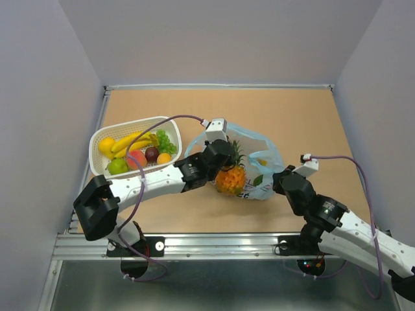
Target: Untie the knot of the plastic bag and take out the fruit
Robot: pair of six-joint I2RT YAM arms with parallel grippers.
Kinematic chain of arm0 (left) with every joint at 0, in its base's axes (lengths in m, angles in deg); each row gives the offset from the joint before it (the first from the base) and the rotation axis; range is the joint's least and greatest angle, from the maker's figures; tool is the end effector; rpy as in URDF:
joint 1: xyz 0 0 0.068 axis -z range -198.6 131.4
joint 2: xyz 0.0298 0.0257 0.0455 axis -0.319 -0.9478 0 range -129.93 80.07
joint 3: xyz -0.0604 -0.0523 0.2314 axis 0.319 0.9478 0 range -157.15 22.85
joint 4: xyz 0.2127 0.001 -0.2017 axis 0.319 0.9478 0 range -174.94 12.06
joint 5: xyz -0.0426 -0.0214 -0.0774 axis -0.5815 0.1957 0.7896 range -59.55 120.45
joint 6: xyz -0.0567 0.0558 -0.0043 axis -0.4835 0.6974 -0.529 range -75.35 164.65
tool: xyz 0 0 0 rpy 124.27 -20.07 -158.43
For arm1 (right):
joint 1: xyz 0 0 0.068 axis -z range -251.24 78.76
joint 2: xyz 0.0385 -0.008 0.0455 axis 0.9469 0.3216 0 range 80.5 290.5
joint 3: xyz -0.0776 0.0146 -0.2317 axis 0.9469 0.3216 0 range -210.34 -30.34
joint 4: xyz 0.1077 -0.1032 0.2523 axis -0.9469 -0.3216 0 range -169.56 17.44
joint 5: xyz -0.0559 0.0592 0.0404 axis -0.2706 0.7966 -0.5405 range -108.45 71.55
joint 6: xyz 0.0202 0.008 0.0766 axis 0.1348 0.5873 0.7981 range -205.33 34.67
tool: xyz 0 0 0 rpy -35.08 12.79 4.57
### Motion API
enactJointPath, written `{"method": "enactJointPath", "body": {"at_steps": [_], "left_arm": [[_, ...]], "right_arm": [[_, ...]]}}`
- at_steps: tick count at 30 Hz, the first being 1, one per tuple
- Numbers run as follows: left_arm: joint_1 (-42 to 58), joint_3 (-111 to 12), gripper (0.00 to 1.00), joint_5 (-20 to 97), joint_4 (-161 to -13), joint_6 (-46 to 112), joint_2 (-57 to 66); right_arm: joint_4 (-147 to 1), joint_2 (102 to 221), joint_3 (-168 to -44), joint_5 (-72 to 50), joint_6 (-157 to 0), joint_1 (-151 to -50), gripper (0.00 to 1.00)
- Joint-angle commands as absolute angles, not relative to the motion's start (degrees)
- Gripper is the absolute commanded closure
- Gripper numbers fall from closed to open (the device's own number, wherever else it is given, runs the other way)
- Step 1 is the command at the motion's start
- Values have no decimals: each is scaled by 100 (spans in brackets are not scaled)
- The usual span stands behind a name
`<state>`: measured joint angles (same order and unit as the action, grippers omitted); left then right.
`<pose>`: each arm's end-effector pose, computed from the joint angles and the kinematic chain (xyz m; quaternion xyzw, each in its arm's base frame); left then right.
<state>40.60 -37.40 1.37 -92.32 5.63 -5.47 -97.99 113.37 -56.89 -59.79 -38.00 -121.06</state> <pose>0.2369 -0.3323 0.2418 -0.0084 0.7964 -0.2978 0.5263 0.1719 0.1333 0.2039 0.1540 0.8209 0.1374 0.5325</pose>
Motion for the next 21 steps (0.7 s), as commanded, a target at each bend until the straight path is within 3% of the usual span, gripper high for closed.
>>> {"method": "enactJointPath", "body": {"at_steps": [1, 6, 9, 15, 21], "left_arm": [[4055, -3473, 100, 416, -8881, 1379, 139], [4064, -3278, 100, 1049, -8592, 1977, 1060], [3950, -3357, 100, 735, -8233, 2039, 1501], [2493, -3928, 100, 355, -7202, 2214, 2004], [1088, -4157, 100, 162, -7061, 3259, 1689]], "right_arm": [[-9813, 11215, -6049, -6520, -3892, -12081, 92], [-9840, 11302, -6049, -6635, -3945, -12081, 92], [-9840, 11390, -5997, -6547, -3919, -12072, 92], [-9840, 11373, -5865, -6249, -3770, -12072, 92], [-9857, 11171, -5786, -6125, -3813, -12072, 92]]}}
